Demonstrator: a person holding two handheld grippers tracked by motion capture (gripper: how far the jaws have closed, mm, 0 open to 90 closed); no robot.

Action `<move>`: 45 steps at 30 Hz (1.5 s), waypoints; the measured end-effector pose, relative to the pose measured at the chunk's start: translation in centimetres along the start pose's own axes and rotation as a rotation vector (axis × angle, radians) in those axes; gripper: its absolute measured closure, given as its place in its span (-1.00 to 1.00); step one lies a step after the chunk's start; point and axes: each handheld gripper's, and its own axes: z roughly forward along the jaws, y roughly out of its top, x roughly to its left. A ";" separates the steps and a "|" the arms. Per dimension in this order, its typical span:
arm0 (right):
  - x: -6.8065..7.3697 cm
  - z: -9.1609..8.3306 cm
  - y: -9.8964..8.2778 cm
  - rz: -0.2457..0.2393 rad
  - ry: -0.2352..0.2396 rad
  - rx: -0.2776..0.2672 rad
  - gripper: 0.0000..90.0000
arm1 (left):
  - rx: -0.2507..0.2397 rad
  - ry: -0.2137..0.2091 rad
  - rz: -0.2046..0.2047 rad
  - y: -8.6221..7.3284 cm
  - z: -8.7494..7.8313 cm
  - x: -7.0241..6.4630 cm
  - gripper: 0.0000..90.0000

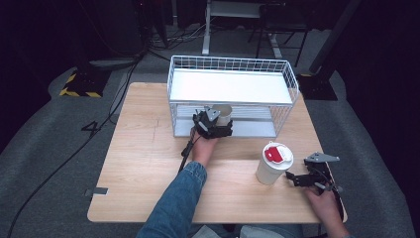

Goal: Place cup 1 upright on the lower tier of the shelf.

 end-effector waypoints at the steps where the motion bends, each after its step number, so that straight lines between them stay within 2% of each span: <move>1: 0.0 0.0 0.0 0.000 0.000 0.000 -0.97 | 0.000 -0.007 -0.010 0.0 -0.3 0.0 -0.99; 3: 0.0 0.0 0.0 0.000 0.000 0.000 -0.97 | -0.005 -0.015 -0.016 0.0 -0.7 -0.1 -0.99; 4: 0.0 0.0 0.0 0.000 0.001 -0.001 -0.97 | -0.019 -0.023 -0.013 0.0 -1.6 -0.3 -0.99; 5: 0.0 0.0 0.0 0.000 0.001 -0.001 -0.97 | -0.019 -0.023 -0.013 0.0 -1.6 -0.3 -0.99; 6: 0.0 0.0 0.0 0.000 0.000 0.000 -0.97 | -0.030 -0.030 -0.001 0.1 -2.3 -0.5 -0.99; 7: 0.0 0.0 0.0 0.000 0.002 0.000 -0.97 | -0.036 -0.034 -0.007 0.1 -2.6 -0.7 -0.99; 15: 0.0 0.0 0.0 0.000 0.002 0.000 -0.97 | -0.035 -0.057 0.024 0.5 -4.9 -1.2 -0.96; 18: 0.0 0.0 0.0 0.000 0.002 0.000 -0.97 | -0.053 -0.068 0.050 0.6 -6.4 -1.5 -0.96; 21: 0.0 0.0 0.0 0.001 0.002 0.000 -0.97 | -0.062 -0.076 0.050 0.6 -7.0 -1.5 -0.95; 24: 0.0 0.0 0.0 0.001 0.000 0.000 -0.97 | -0.065 -0.084 0.066 0.7 -8.5 -1.3 -0.95; 27: 0.0 0.0 0.0 0.001 0.000 0.001 -0.97 | -0.062 -0.084 0.070 0.8 -9.1 -1.2 -0.95; 30: 0.0 0.0 0.0 0.001 0.001 0.000 -0.97 | -0.062 -0.077 0.091 0.7 -10.5 -0.8 -0.95; 33: 0.0 0.0 0.0 0.001 0.000 0.000 -0.97 | -0.039 -0.066 0.119 0.6 -11.6 -0.6 -0.95; 36: 0.0 0.0 0.0 0.001 0.001 0.000 -0.97 | -0.028 -0.076 0.121 0.4 -12.2 -0.4 -0.96; 37: 0.0 0.0 0.0 0.001 0.001 0.000 -0.97 | -0.016 -0.077 0.120 0.2 -13.0 -0.2 -0.96; 40: 0.0 0.0 0.0 0.001 0.001 0.000 -0.97 | -0.017 -0.078 0.116 0.0 -13.8 0.2 -0.96; 45: 0.0 0.0 0.0 0.001 0.001 0.000 -0.97 | -0.004 -0.050 0.132 -0.4 -15.6 0.9 -0.96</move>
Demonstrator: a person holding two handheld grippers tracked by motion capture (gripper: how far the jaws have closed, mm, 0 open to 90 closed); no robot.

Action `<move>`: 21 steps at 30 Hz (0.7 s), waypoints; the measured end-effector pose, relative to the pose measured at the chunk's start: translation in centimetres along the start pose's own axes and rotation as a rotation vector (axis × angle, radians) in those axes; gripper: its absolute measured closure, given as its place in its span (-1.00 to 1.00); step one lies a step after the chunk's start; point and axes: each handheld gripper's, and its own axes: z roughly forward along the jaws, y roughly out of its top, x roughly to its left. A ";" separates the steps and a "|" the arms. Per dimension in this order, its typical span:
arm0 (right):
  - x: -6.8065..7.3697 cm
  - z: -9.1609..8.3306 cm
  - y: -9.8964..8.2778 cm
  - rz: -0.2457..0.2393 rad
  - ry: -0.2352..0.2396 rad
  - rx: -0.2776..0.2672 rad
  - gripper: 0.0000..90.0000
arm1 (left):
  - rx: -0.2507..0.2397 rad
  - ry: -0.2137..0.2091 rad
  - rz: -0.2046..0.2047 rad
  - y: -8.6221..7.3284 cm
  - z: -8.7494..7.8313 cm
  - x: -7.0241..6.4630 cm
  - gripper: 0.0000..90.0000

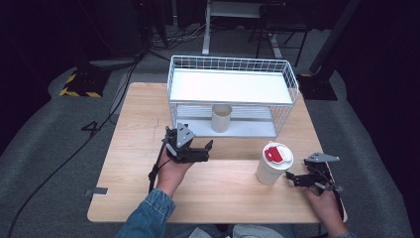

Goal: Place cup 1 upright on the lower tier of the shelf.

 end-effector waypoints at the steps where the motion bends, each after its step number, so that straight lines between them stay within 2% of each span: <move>1: 0.0 0.0 0.0 0.000 0.000 0.000 -0.97 | 0.014 0.003 0.006 -0.1 -0.7 0.3 -0.96; 5: 0.0 0.0 0.0 0.000 0.000 0.000 -0.97 | 0.031 -0.008 0.002 -0.4 -1.8 0.9 -0.96; 12: 0.0 0.0 0.0 0.000 0.000 0.000 -0.97 | 0.038 0.002 -0.002 -1.4 -3.4 1.7 -0.96; 14: 0.0 0.0 0.0 0.000 0.000 0.000 -0.97 | 0.060 -0.008 -0.033 -2.0 -3.9 2.1 -0.96; 17: 0.0 0.0 0.0 0.000 0.000 0.000 -0.97 | 0.065 -0.001 -0.034 -2.5 -4.4 2.5 -0.96; 21: 0.0 0.0 0.0 0.000 0.000 0.000 -0.97 | 0.074 -0.014 -0.071 -3.4 -5.2 3.1 -0.96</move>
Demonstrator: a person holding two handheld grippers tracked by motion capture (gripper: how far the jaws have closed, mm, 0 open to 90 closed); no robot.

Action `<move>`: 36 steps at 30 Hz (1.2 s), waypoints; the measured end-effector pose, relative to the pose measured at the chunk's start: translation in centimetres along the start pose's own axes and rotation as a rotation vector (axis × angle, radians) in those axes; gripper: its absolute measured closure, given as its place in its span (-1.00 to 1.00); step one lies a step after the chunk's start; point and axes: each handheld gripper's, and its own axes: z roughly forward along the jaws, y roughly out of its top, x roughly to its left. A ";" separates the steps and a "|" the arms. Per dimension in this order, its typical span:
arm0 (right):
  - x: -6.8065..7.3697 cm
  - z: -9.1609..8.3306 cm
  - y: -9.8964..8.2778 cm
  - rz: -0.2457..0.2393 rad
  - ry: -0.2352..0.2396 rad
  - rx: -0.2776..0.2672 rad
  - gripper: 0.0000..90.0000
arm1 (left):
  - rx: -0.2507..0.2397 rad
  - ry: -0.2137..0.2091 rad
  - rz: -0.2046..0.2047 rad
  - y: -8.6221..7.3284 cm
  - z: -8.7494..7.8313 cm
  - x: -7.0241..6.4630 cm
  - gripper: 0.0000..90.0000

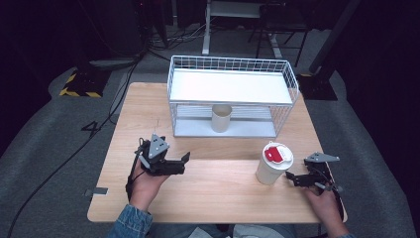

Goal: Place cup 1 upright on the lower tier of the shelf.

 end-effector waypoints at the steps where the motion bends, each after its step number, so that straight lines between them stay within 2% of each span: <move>1: 0.0 0.0 0.0 0.000 0.000 0.000 -0.97 | 0.007 0.009 -0.001 -0.4 -0.2 0.2 -0.96; 3: 0.0 0.0 0.0 0.000 0.000 0.000 -0.97 | 0.017 0.020 0.005 -0.8 -0.3 0.4 -0.96; 5: 0.0 0.0 0.0 0.000 0.000 0.000 -0.97 | 0.050 0.012 0.016 -1.0 -0.3 0.5 -0.96; 8: 0.0 0.0 0.0 0.000 0.000 0.000 -0.97 | 0.070 0.017 0.027 -1.4 -0.3 0.4 -0.96; 11: 0.0 0.0 0.0 0.000 0.000 0.000 -0.97 | 0.120 0.006 0.043 -2.3 -0.4 0.3 -0.96; 15: 0.0 0.0 0.0 0.000 0.001 -0.001 -0.97 | 0.155 0.013 0.047 -3.3 -0.8 0.6 -0.96; 21: 0.0 0.0 0.0 0.000 0.000 0.000 -0.97 | 0.184 0.012 0.000 -4.6 -1.2 1.2 -0.96; 26: 0.0 0.0 0.0 -0.001 0.000 0.000 -0.97 | 0.231 -0.010 -0.043 -5.9 -1.3 1.8 -0.96; 30: 0.0 0.0 0.0 0.000 0.000 0.000 -0.97 | 0.261 -0.021 -0.045 -6.4 -1.3 2.0 -0.92; 34: 0.0 0.0 0.0 0.000 0.000 0.000 -0.97 | 0.315 -0.008 -0.042 -7.4 -1.0 2.3 -0.92; 36: 0.0 0.0 0.0 0.000 0.000 0.000 -0.97 | 0.324 -0.009 -0.047 -7.6 -0.9 2.3 -0.92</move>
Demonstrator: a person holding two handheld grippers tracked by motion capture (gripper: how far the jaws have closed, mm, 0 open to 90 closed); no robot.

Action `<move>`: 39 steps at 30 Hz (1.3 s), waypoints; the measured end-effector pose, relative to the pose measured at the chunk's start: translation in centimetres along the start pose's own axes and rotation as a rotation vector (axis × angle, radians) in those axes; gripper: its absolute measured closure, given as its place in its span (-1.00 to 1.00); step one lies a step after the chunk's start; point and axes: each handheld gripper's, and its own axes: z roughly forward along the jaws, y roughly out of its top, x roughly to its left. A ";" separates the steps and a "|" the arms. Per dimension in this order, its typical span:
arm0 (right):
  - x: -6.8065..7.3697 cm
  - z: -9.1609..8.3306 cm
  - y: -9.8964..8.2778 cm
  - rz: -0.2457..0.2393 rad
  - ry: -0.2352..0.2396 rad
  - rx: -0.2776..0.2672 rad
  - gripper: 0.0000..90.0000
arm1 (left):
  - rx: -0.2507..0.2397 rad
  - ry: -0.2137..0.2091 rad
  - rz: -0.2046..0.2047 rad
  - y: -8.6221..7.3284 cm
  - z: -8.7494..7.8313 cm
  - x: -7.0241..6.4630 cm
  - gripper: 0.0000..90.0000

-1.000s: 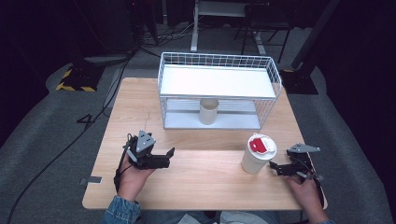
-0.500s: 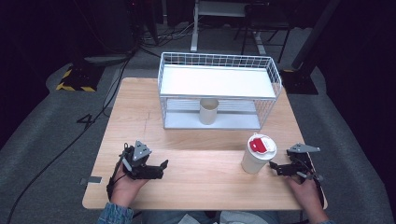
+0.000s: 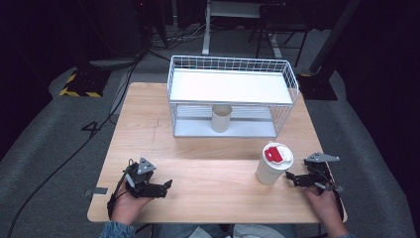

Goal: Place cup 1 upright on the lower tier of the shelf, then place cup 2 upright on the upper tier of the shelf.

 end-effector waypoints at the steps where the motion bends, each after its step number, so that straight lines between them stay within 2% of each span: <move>1: 0.0 0.0 0.0 0.000 0.000 0.000 -0.97 | 0.012 0.000 0.005 -0.1 0.1 0.1 -0.92; 7: 0.0 0.0 0.0 0.000 0.000 0.000 -0.97 | 0.052 0.009 0.007 -0.5 0.9 0.3 -0.92; 10: 0.0 0.0 0.0 0.000 0.000 0.000 -0.97 | 0.104 0.011 0.000 -0.6 1.4 0.4 -0.89; 15: 0.0 0.0 0.0 0.000 0.000 0.000 -0.97 | 0.094 0.021 0.009 -0.6 1.6 0.3 -0.92; 16: 0.0 0.0 0.0 0.000 0.000 0.000 -0.97 | 0.085 0.036 0.032 -0.8 1.8 0.3 -0.92; 18: 0.0 0.0 0.0 0.000 0.000 0.000 -0.97 | 0.032 0.031 0.053 -1.2 2.2 0.2 -1.00; 39: 0.2 0.1 0.1 0.032 -0.025 0.004 -1.00 | 0.030 0.040 0.043 -1.1 2.3 0.5 -0.98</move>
